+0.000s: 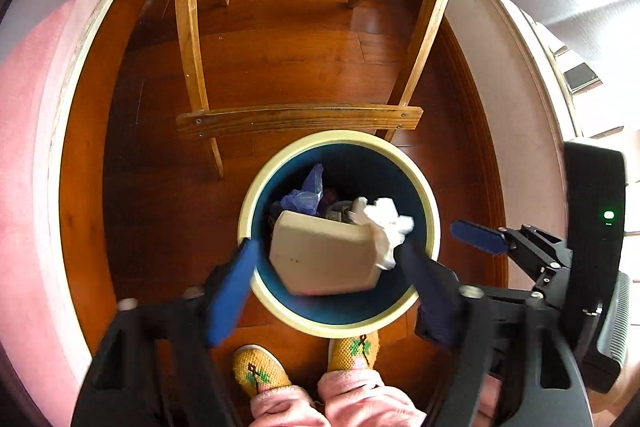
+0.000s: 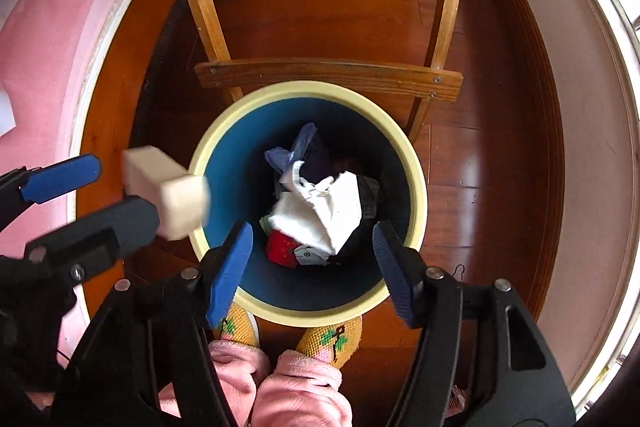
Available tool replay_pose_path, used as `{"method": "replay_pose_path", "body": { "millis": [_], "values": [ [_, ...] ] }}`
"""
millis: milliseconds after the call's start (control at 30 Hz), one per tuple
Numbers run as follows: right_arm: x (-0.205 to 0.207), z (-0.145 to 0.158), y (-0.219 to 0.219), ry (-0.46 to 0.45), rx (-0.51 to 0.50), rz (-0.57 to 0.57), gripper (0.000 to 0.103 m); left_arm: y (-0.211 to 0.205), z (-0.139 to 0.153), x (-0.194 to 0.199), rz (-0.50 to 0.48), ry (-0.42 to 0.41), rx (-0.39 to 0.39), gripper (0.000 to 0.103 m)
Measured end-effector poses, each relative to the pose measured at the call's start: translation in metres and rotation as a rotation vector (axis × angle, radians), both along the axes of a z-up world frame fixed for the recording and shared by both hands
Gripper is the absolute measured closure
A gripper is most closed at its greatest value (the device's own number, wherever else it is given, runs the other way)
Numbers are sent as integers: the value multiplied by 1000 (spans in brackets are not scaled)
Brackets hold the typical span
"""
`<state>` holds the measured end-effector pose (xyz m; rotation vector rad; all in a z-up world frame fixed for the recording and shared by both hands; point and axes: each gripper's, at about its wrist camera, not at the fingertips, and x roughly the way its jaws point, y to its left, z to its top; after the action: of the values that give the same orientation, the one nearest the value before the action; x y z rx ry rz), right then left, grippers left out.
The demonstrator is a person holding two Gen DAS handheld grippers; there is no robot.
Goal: Collect trash
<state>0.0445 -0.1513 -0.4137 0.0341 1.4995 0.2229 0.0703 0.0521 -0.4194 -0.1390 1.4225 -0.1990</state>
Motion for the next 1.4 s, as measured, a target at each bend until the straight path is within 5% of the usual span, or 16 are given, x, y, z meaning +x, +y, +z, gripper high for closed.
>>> {"method": "replay_pose_path", "body": {
  "millis": [267,500,733,1400],
  "values": [
    [3,35,6,-46,3,-28,42,7,26,-5,54,-26,24,7],
    [-4,88,12,-73,2,-26,42,28,81,-21,115,-52,60,7],
    [-13,168,11,-118,6,-48,42,50,165,-37,173,-98,83,7],
    [-5,434,7,-345,84,-68,43,44,448,-38,172,-410,151,7]
  ]
}}
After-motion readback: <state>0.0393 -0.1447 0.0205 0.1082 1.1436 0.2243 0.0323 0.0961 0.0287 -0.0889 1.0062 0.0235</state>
